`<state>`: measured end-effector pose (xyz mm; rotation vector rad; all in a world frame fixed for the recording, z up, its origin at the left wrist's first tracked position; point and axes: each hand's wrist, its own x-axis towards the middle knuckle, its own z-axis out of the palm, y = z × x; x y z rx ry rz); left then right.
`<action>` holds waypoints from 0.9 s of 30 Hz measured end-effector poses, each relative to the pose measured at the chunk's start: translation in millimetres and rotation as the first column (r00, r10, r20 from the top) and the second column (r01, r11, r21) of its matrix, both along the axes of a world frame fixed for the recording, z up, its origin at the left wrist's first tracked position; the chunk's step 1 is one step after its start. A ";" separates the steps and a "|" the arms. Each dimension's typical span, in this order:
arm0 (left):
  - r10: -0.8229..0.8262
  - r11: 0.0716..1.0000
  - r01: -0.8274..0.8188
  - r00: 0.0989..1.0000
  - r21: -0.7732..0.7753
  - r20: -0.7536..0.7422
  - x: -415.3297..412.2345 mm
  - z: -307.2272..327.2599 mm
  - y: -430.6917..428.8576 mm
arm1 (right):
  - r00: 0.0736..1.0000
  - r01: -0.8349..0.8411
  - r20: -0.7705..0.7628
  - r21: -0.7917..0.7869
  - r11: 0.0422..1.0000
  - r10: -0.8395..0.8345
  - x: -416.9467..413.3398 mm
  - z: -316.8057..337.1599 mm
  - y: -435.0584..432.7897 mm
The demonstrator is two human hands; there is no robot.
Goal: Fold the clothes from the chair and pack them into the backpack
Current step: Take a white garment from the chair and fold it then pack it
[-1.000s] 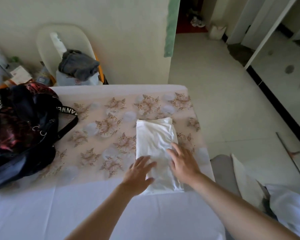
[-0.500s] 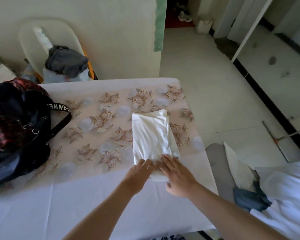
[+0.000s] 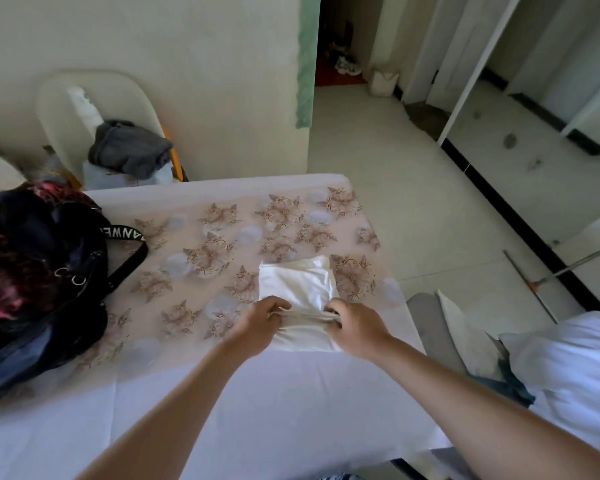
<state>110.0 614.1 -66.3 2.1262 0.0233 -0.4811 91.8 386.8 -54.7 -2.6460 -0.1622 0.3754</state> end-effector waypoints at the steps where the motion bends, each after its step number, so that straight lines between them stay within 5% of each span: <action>1: 0.066 0.998 -0.066 0.998 -0.009 -0.007 3.8 -2.4 0.3 | 0.999 0.034 -0.043 0.062 0.997 -0.031 3.4 4.2 0.3; 6: 0.318 0.944 -0.323 0.944 -0.061 -0.088 15.7 -13.1 -5.2 | 0.988 -0.002 -0.157 -0.001 1.000 0.001 14.0 -6.6 4.0; 8: 0.322 0.945 -0.325 0.944 0.042 0.071 14.7 -14.0 -8.0 | 0.990 0.077 -0.117 0.041 0.996 -0.072 20.4 -18.1 4.7; 11: -0.002 0.965 -0.172 0.753 0.199 0.658 4.6 -14.2 -13.1 | 0.991 0.126 -0.042 0.070 0.990 -0.123 31.2 -24.3 5.3; 13: -0.329 0.926 0.032 0.556 0.376 0.763 -5.3 -23.9 -19.5 | 0.993 0.108 0.030 0.071 0.992 -0.111 39.0 -27.9 6.3; 14: -0.463 0.867 0.110 0.539 0.486 0.704 -9.3 -32.5 -23.2 | 0.994 0.079 0.068 0.068 0.995 -0.084 43.2 -29.7 7.1; 16: -0.620 0.713 0.238 0.655 0.660 0.433 -11.4 -50.8 -25.0 | 0.989 0.001 0.150 0.029 1.000 -0.005 52.3 -34.0 9.2; 19: -0.569 0.631 0.369 0.818 0.682 0.084 -5.7 -68.4 -20.8 | 0.903 -0.119 0.389 -0.184 0.976 0.184 61.5 -46.4 9.3; 23: -0.528 0.602 0.328 0.847 0.728 0.055 1.7 -61.5 -22.5 | 0.677 -0.337 0.559 -0.343 0.877 0.479 46.5 -53.2 8.1; 27: -0.543 0.607 0.305 0.833 0.734 0.103 9.0 -62.3 -17.0 | 0.810 -0.415 0.244 -0.404 0.815 0.533 33.1 -73.8 -3.4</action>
